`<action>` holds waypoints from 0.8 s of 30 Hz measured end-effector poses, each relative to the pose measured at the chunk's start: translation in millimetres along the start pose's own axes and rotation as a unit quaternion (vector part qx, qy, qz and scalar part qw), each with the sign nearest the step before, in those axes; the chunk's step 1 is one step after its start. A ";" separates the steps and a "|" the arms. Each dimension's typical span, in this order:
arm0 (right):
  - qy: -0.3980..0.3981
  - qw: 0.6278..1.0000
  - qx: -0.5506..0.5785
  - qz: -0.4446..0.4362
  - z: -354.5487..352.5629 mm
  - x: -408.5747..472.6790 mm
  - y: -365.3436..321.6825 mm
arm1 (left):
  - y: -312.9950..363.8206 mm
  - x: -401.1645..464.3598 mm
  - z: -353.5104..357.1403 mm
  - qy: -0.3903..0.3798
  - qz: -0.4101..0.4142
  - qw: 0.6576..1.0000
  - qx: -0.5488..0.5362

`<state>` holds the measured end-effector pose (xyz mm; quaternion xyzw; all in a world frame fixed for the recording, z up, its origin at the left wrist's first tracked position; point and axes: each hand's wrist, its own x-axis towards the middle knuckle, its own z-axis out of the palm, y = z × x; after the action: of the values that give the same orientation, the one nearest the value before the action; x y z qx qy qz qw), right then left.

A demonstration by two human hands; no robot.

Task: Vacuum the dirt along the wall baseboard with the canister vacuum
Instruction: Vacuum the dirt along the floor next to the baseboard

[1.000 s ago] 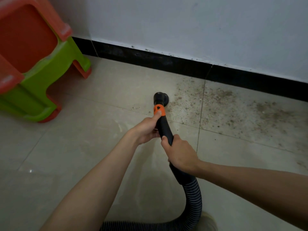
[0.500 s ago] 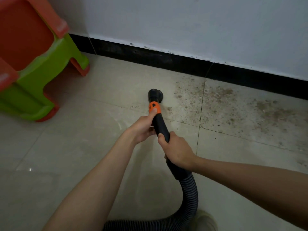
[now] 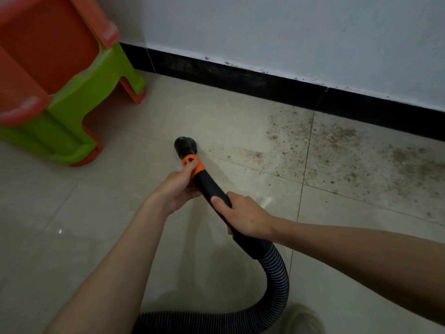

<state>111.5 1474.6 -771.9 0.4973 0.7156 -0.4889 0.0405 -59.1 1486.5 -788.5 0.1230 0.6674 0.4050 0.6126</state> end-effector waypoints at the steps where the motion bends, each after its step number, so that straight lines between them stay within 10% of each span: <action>1: -0.005 1.000 -0.003 -0.002 1.5 -1.3 -0.8 | -1.0 -1.4 -4.0 -0.004 -0.004 1.000 -0.004; 15: -0.085 0.955 0.266 0.097 -13.6 -23.9 7.8 | -16.0 -8.2 30.5 -0.088 -0.004 0.996 0.005; 24: 0.038 0.965 0.233 0.110 0.7 -44.1 19.6 | -21.7 -15.0 58.9 -0.147 -0.034 0.988 0.040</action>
<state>148.1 1445.0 -761.2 0.5874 0.5237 -0.6150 -0.0501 5.3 1485.7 -788.2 0.1826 0.5896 0.3348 0.7120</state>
